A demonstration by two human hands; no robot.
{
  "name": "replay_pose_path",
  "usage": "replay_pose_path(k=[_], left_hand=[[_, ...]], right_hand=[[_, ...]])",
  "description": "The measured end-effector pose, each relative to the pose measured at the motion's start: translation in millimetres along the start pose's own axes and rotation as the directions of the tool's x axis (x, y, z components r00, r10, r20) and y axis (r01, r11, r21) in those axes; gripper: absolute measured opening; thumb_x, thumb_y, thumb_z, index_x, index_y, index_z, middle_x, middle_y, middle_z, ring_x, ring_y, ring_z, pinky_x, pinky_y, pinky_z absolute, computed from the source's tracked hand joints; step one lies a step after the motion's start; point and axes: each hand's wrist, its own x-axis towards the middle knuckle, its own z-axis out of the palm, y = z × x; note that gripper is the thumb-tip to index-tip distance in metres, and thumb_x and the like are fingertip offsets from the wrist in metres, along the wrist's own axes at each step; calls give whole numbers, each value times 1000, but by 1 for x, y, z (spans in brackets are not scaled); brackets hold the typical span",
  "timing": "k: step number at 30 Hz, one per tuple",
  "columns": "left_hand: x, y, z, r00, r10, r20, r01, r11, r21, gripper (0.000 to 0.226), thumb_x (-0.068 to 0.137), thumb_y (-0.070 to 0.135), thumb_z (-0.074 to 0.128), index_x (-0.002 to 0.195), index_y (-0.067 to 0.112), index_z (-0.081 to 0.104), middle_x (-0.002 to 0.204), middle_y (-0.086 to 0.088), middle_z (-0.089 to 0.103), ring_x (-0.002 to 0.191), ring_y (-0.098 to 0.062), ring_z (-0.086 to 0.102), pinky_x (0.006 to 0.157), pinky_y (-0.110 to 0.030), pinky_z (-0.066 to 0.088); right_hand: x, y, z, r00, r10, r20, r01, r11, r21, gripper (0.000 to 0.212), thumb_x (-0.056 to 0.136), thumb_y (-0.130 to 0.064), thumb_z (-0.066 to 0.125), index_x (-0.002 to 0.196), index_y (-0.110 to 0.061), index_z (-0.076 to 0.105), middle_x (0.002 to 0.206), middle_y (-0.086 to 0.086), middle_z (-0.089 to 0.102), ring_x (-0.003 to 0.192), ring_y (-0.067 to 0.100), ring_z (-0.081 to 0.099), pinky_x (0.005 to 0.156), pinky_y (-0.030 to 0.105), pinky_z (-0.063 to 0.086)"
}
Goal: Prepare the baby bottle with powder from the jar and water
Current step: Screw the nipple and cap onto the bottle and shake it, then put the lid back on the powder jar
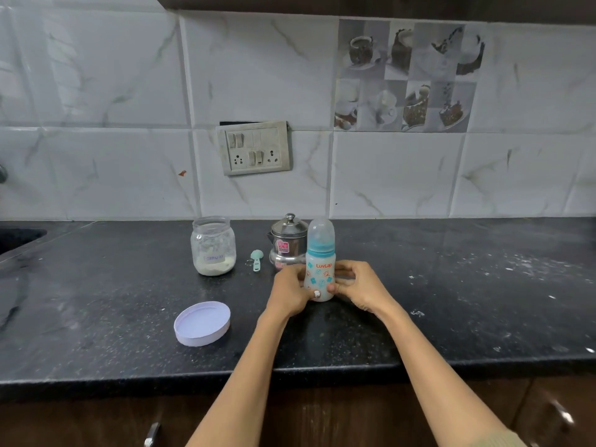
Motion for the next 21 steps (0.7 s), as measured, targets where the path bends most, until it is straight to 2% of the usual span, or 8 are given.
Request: replay_pose_path(k=[3, 7, 12, 21], left_hand=[[23, 5, 21, 1000, -10, 22, 11, 1000, -27, 52, 74, 0, 73, 124, 0, 55, 123, -11, 62, 108, -23, 62, 94, -29, 49], [52, 10, 39, 998, -20, 57, 20, 1000, -1, 54, 75, 2, 74, 125, 0, 54, 123, -13, 62, 111, -23, 60, 99, -35, 48], [83, 10, 59, 999, -33, 35, 34, 999, -34, 54, 77, 0, 72, 127, 0, 52, 127, -15, 60, 115, -24, 58, 101, -38, 46], [103, 7, 71, 1000, -29, 10, 29, 1000, 9, 52, 79, 4, 70, 128, 2, 52, 129, -13, 59, 117, -24, 57, 103, -38, 45]], right_hand=[[10, 8, -20, 999, 27, -40, -27, 1000, -3, 51, 78, 3, 69, 127, -4, 54, 127, 12, 61, 114, 17, 59, 88, 18, 44], [27, 16, -38, 996, 63, -56, -64, 998, -16, 52, 80, 4, 67, 129, -3, 52, 130, 11, 59, 121, 22, 56, 88, 20, 42], [54, 30, -52, 991, 99, -88, -99, 995, -5, 52, 80, 3, 67, 129, -4, 52, 131, 12, 58, 122, 23, 55, 99, 30, 44], [72, 44, -55, 982, 124, -141, -119, 992, 45, 51, 81, 6, 64, 130, -3, 51, 133, 13, 56, 124, 24, 53, 101, 33, 43]])
